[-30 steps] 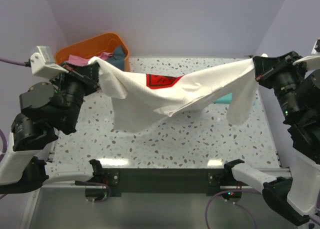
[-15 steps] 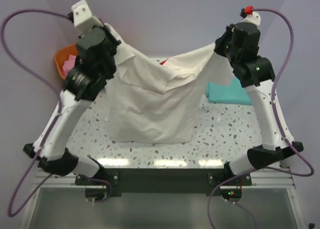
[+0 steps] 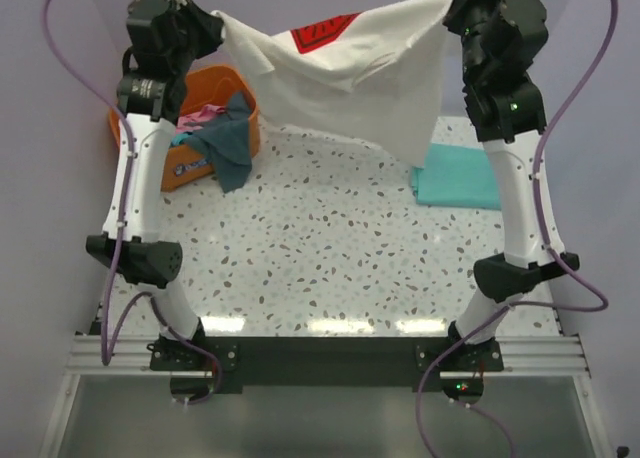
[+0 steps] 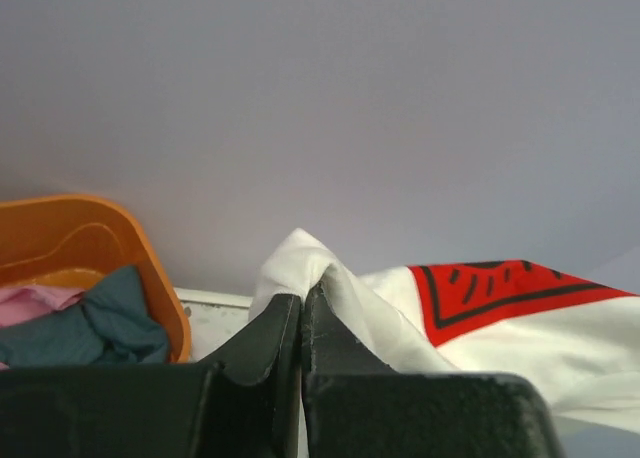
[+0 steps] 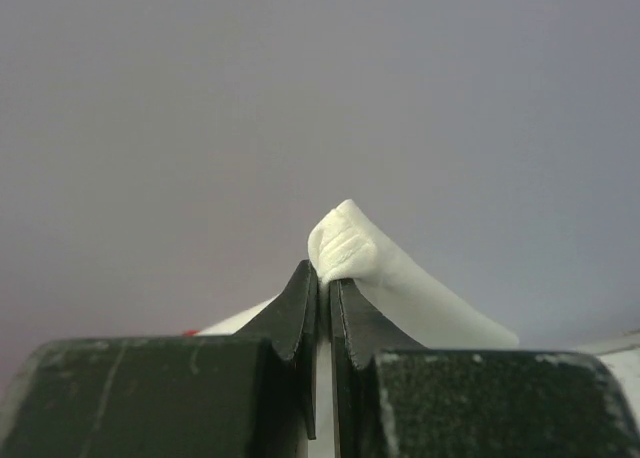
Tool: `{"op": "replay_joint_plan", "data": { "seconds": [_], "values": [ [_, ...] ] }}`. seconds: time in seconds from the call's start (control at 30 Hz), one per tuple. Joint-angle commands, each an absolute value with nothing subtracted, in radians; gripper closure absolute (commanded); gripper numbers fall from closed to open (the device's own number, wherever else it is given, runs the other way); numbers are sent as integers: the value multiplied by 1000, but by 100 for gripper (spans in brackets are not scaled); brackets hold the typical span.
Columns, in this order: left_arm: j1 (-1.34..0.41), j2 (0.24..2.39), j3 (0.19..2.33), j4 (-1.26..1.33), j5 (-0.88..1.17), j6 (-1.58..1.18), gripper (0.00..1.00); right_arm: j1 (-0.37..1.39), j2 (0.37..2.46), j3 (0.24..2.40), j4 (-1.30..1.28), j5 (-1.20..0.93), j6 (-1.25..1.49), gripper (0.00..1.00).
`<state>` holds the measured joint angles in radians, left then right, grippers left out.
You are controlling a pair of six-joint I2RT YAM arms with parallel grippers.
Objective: Fold and stack the t-shirts
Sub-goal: Flatten the tshirt out
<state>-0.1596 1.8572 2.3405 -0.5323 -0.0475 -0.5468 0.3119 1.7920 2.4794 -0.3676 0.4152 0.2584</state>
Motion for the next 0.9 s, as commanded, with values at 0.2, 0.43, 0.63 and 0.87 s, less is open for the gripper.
{"op": "replay_joint_plan", "data": {
  "seconds": [0.2, 0.43, 0.63, 0.87],
  "values": [
    [-173, 1242, 1504, -457, 3, -673, 100, 304, 1153, 1676, -384, 474, 360, 100],
    [-178, 858, 866, -670, -32, -876, 100, 304, 793, 946, -656, 192, 747, 100],
    [-178, 732, 617, -874, 23, -888, 33, 304, 721, 701, -939, 163, 770, 62],
    [-178, 704, 716, -1014, -57, -890, 0, 304, 707, 776, -976, 215, 715, 1]
  ]
}}
